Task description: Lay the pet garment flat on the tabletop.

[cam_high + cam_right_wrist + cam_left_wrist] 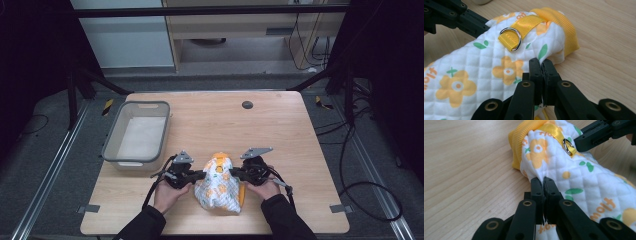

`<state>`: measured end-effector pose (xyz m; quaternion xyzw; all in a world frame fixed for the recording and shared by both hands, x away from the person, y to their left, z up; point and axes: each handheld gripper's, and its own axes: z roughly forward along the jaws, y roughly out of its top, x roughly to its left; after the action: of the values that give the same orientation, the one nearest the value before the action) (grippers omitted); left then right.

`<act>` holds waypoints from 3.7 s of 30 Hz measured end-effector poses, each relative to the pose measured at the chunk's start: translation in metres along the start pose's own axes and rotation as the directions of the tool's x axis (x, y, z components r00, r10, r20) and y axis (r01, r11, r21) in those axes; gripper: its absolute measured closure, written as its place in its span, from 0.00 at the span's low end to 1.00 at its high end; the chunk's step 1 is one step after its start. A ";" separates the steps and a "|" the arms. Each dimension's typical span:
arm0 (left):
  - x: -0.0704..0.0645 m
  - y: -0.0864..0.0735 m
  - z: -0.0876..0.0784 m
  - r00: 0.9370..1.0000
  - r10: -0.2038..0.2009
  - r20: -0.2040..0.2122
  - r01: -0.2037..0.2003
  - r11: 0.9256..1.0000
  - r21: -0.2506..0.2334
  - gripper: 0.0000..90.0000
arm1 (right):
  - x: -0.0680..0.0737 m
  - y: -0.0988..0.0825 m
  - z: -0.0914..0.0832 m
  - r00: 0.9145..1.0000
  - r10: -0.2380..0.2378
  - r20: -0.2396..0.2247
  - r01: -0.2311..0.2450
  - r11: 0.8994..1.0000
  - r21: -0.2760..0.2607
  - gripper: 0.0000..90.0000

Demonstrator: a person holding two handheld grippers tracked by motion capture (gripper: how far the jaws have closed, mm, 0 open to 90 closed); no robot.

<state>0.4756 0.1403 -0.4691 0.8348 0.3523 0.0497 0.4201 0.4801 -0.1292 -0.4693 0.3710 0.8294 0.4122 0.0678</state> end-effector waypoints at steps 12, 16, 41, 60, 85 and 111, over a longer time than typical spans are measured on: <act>-0.019 0.013 -0.037 0.998 0.055 -0.010 -0.056 0.993 -0.108 0.99 | 0.007 0.005 -0.039 1.000 -0.024 -0.017 0.022 0.992 -0.124 0.97; -0.030 0.017 -0.050 0.996 0.088 -0.017 -0.089 0.988 -0.127 0.99 | 0.015 0.006 -0.054 0.999 -0.044 -0.021 0.040 0.986 -0.159 0.97; 0.013 0.068 -0.046 0.952 -0.070 -0.297 -0.018 0.959 -0.284 0.51 | -0.021 0.044 -0.027 0.956 0.043 0.292 0.052 0.950 -0.309 0.73; 0.006 -0.019 -0.066 0.958 0.026 -0.286 -0.065 0.990 -0.127 0.42 | -0.005 -0.025 -0.071 0.982 -0.024 0.186 0.066 0.973 -0.220 0.56; 0.005 -0.040 -0.018 0.966 0.100 -0.237 -0.089 0.994 0.055 0.57 | 0.012 -0.047 -0.015 0.988 -0.110 0.104 0.113 0.993 -0.023 0.62; 0.005 -0.033 -0.030 0.986 0.058 -0.157 -0.051 0.998 0.044 0.93 | 0.007 -0.042 -0.022 0.989 -0.126 0.074 0.127 0.992 0.003 1.00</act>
<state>0.4498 0.1764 -0.4749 0.8457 0.3625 0.1204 0.3727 0.4425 -0.1547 -0.4839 0.3327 0.8478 0.3936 0.1249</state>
